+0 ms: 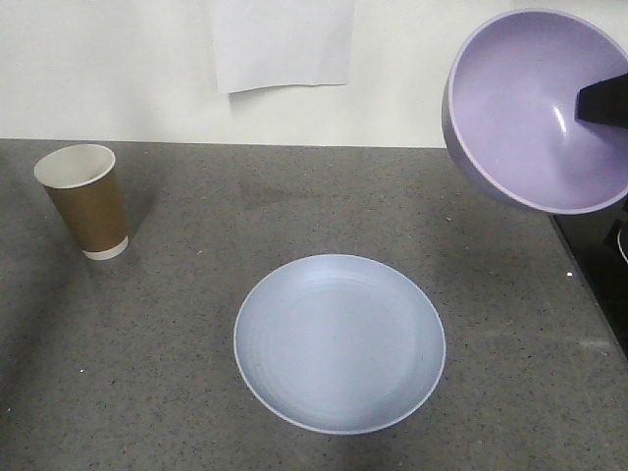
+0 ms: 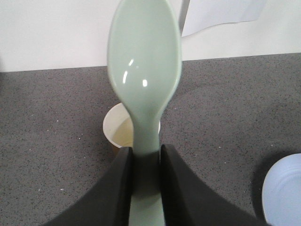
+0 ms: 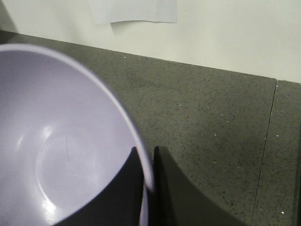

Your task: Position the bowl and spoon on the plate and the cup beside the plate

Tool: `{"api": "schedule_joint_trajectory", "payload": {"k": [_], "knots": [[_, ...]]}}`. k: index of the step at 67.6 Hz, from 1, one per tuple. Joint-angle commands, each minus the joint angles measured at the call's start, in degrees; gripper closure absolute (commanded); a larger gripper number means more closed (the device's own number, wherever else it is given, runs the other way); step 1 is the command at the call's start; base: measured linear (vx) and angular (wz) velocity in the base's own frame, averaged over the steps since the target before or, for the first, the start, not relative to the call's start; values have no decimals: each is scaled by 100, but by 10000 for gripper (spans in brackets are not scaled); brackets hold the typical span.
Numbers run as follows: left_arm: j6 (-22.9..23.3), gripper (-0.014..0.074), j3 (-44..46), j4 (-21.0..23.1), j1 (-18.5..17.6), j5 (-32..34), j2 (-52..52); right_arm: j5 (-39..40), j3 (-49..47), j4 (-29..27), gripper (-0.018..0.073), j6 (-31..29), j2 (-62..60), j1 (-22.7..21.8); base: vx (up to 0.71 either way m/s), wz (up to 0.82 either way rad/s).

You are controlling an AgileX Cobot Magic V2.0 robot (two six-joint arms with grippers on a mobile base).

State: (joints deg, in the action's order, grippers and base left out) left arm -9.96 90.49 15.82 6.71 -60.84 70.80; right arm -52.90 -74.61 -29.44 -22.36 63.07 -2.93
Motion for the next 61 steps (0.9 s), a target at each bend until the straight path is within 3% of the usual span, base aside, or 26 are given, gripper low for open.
{"api": "schedule_joint_trajectory", "payload": {"k": [1,61], "knots": [[17,604,151,132,-15,325,-101,328,-167,-177,565,-39,-103,-29,0,0],[17,604,151,132,-15,325,-101,328,-167,-177,565,-39,-103,-29,0,0]]}}
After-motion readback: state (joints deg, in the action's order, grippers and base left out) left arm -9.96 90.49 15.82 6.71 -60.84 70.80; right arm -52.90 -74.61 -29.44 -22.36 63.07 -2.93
